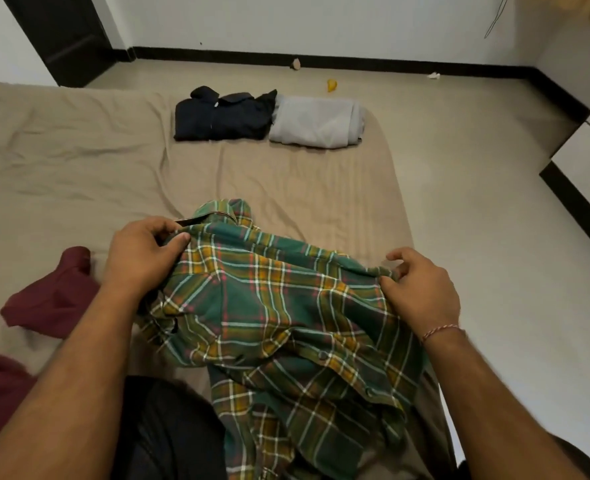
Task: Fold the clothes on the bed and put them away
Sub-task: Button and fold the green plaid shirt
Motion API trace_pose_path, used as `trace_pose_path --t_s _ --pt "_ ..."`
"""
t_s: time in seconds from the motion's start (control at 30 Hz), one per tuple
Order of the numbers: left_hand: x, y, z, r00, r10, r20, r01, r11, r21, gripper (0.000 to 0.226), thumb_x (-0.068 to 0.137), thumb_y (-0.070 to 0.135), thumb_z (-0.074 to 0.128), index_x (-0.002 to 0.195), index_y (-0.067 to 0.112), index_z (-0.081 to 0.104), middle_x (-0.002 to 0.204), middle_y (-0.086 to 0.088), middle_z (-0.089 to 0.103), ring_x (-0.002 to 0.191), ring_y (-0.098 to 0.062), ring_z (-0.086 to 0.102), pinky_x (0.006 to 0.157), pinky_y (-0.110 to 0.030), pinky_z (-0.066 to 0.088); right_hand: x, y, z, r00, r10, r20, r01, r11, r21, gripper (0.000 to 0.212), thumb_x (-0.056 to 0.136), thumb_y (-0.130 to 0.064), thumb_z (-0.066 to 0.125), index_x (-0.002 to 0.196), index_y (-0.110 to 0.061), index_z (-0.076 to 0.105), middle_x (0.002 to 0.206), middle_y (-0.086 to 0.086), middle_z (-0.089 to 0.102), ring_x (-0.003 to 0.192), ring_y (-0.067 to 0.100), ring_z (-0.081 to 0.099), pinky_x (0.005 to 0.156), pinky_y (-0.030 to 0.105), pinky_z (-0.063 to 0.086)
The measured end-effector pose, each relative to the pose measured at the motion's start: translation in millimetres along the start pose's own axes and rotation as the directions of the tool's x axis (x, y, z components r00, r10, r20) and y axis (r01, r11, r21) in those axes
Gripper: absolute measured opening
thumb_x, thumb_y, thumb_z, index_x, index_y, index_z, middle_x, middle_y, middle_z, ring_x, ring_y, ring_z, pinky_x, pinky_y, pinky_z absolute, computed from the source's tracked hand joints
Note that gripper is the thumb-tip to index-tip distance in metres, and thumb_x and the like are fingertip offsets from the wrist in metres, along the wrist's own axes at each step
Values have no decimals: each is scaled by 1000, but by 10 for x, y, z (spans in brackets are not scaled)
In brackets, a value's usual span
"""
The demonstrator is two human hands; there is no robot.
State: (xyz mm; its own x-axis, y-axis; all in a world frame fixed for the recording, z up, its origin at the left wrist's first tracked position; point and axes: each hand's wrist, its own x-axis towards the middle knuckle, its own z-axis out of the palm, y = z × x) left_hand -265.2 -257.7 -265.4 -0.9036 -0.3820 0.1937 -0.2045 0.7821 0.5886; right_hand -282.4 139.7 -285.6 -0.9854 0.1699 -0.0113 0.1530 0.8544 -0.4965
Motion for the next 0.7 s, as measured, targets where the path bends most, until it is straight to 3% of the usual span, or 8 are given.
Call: trace_pose_path --t_s 0.07,0.2,0.27,0.33,0.5,0.6,0.67,0.7 --pt "-14 -4 10 1000 -24 -15 24 1000 17 7 90 29 78 92 22 76 83 -1 72 81 -22 66 71 -32 43 -19 -34 8 998 -2 -63 1 1000 -17 32 89 -37 74 120 -35 67 106 -5 75 95 22 68 78 34 56" --pt "-72 57 35 997 -56 -49 60 993 98 11 89 39 77 93 29 73 87 1 73 85 -26 67 70 -37 50 -46 -69 28 1000 -6 -16 6 1000 -11 23 92 -38 68 114 -39 73 107 -7 76 96 22 68 81 36 59" --pt "-125 69 12 995 -47 -90 59 988 141 13 91 39 73 96 27 74 90 -2 75 88 -32 69 71 -40 52 -75 -120 -55 1000 11 2 -11 999 47 16 96 -39 64 107 -38 76 103 -6 76 91 21 68 80 36 59" --pt "-153 122 -98 984 -38 -174 53 995 85 14 95 34 70 98 21 74 93 -8 75 91 -37 68 73 -42 52 -127 -215 -223 999 -31 -16 31 999 -40 17 99 -44 59 103 -37 75 96 -7 76 84 21 67 73 33 57" --pt "262 778 -1077 950 134 -282 -188 967 -174 6 98 20 68 97 18 73 91 -4 74 84 -25 68 77 -35 50 115 -862 -1326 922 -343 -181 210 834 -510 24 101 -44 49 101 -36 71 89 -2 72 79 27 69 58 28 42" --pt "402 1476 -2017 883 207 -421 -417 756 -505 11 100 12 66 96 19 73 86 9 75 81 -10 71 74 -25 59 412 -1454 -2299 867 -387 -313 200 847 -493 24 102 -42 52 97 -32 73 86 1 71 78 28 68 62 31 48" --pt "403 1812 -2556 809 266 -524 -543 680 -493 11 99 15 68 89 20 73 80 11 74 75 -4 70 68 -19 59 556 -1746 -2813 870 -389 -302 240 871 -430 33 104 -47 50 88 -26 70 80 -2 68 73 20 65 68 33 55" --pt "433 1927 -2794 768 339 -543 -592 700 -399 11 97 20 70 87 20 73 78 9 73 73 -7 69 66 -23 59 602 -1851 -3025 869 -410 -278 260 855 -448 37 104 -50 48 83 -26 67 79 -3 66 72 17 64 72 36 58"
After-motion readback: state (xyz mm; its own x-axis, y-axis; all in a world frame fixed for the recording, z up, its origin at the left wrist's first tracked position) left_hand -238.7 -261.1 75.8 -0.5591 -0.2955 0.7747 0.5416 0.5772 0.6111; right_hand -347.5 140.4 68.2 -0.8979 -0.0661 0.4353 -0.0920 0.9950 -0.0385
